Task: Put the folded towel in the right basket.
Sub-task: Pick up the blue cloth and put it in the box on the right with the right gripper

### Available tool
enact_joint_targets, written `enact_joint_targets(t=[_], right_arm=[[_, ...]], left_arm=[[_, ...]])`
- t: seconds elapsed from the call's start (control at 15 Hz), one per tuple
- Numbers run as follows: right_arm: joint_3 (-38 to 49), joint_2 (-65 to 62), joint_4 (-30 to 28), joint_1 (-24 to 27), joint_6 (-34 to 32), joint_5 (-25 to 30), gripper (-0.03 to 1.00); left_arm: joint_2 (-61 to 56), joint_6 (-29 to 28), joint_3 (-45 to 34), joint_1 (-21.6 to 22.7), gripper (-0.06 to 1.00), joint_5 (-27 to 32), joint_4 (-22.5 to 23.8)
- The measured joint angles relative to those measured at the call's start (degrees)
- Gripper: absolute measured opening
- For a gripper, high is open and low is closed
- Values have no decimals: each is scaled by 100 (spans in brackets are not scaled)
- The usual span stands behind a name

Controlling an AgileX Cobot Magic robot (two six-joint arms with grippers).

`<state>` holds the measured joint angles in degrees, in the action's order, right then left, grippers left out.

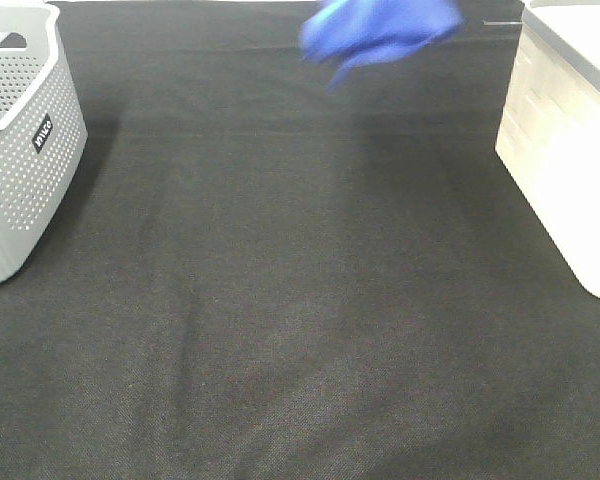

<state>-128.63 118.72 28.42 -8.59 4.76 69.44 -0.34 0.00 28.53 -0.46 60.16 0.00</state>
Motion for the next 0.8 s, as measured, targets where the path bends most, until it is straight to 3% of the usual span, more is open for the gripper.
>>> enact_joint_targets(t=[0.4,0.67,0.8], right_arm=[[332,-739,-647,2452,-57,6,20],[1558,-739,-1988,2825,-69,17,20],[1885,-739,-2189,2825,-160,63,20]], left_arm=[[0,0,0,0,99,0,0],[0,0,0,0,99,0,0],[0,0,0,0,99,0,0]])
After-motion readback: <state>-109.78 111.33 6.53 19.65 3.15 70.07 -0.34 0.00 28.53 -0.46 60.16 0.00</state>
